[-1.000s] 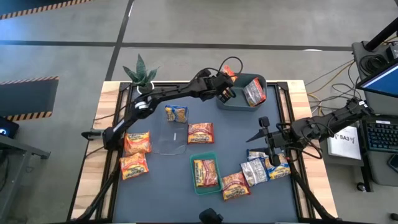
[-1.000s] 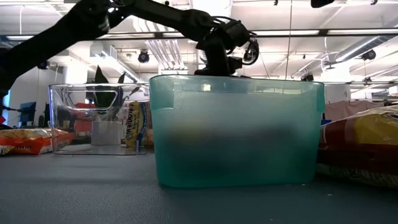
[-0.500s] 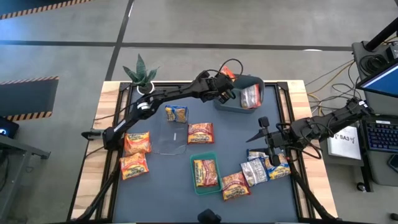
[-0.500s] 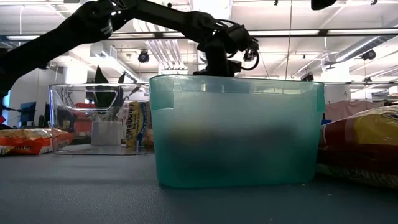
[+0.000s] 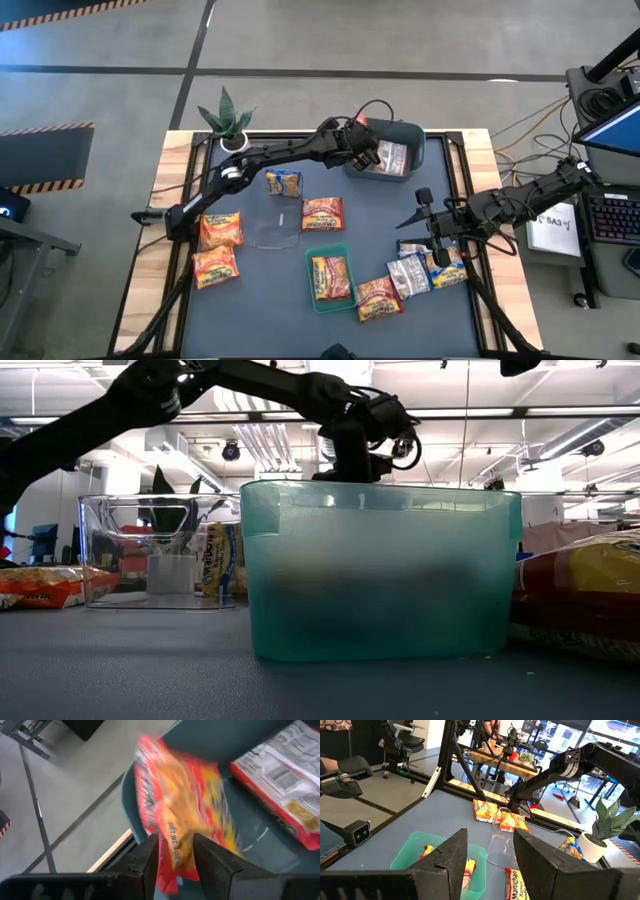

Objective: Sort Maruchan noodles
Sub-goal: Put the orange noodle pack into the dark blue bin, then put the blue noodle pack into the transparent bin

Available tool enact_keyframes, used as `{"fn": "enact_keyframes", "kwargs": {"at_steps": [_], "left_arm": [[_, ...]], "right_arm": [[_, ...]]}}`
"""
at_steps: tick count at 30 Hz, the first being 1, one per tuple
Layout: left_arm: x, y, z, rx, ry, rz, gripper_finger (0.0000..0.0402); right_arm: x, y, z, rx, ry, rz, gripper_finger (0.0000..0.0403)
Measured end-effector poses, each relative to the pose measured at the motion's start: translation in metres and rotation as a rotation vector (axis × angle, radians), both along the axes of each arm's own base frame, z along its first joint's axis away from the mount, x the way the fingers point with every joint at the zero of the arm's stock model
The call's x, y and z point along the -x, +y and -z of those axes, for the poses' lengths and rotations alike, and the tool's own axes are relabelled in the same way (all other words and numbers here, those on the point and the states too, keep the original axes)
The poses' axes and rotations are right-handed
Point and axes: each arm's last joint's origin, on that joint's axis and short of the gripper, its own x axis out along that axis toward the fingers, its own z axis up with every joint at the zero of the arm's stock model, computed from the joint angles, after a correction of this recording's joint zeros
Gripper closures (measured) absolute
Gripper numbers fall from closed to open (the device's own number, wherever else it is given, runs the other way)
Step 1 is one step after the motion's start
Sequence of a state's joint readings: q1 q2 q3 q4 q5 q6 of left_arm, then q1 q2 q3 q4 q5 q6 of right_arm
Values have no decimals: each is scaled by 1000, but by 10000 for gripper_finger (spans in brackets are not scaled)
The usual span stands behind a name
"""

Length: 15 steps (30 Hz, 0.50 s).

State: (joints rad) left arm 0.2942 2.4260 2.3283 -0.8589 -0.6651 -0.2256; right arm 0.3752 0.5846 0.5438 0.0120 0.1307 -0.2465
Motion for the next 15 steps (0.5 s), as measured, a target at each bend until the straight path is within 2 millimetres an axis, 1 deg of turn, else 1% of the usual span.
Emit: {"fn": "enact_keyframes", "kwargs": {"at_steps": [4,10,15], "left_arm": [[-2,-5,0,1,1,10,285],[-2,-7,0,4,-6,7,264],[-4,-12,0,7,-14,10,256]], "right_arm": [[0,0,0,0,1,0,252],[0,0,0,-2,1,0,252],[0,0,0,-2,3,0,252]]}}
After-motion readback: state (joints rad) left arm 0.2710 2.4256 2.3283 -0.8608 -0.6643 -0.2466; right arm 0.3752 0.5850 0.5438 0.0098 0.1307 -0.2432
